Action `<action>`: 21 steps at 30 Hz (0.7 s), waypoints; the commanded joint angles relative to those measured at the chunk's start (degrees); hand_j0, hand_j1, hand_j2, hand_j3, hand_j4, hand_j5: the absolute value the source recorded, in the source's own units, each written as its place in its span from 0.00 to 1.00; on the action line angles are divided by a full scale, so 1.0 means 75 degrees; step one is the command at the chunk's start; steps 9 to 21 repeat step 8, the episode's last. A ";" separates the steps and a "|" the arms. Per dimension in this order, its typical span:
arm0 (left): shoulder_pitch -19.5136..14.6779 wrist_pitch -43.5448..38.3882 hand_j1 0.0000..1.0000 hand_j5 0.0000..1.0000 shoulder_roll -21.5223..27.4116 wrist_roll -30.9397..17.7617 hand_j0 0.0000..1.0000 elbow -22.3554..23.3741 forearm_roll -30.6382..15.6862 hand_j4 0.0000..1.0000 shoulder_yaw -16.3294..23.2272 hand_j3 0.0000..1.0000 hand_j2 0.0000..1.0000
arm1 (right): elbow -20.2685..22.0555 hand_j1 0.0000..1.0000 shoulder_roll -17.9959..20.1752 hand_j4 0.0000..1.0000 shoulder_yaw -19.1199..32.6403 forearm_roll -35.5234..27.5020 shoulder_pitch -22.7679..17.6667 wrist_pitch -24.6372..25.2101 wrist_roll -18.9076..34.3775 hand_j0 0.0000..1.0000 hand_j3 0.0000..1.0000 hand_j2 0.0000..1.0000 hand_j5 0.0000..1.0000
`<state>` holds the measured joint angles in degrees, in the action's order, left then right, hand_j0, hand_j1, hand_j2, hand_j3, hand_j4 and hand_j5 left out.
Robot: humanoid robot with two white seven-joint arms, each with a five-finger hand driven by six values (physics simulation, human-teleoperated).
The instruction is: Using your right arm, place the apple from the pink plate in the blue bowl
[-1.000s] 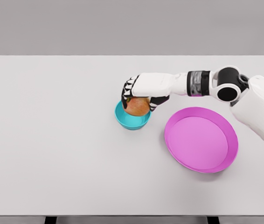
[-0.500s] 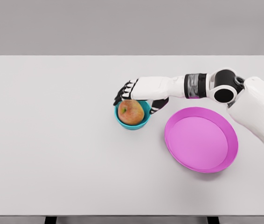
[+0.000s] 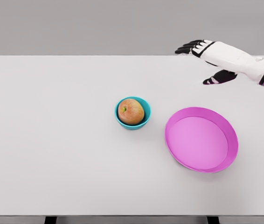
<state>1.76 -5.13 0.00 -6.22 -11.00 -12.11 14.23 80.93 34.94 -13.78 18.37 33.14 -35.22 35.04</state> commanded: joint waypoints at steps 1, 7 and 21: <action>0.0000 0.0004 1.00 1.00 0.0000 -0.0002 1.00 0.0001 -0.0003 1.00 0.0001 1.00 1.00 | -0.0033 1.00 0.0180 1.00 0.0969 -0.0071 -0.0035 0.0029 -0.0006 1.00 1.00 1.00 1.00; 0.0000 0.0004 1.00 1.00 0.0000 -0.0002 1.00 0.0001 -0.0003 1.00 0.0001 1.00 1.00 | -0.0057 1.00 0.0298 1.00 0.1228 -0.0047 -0.0985 0.0029 -0.0006 1.00 1.00 1.00 1.00; 0.0000 0.0027 1.00 1.00 0.0000 -0.0002 1.00 0.0001 0.0009 1.00 0.0024 1.00 1.00 | -0.0057 1.00 0.0286 1.00 0.1228 0.0000 -0.1043 0.0029 -0.0006 1.00 1.00 1.00 1.00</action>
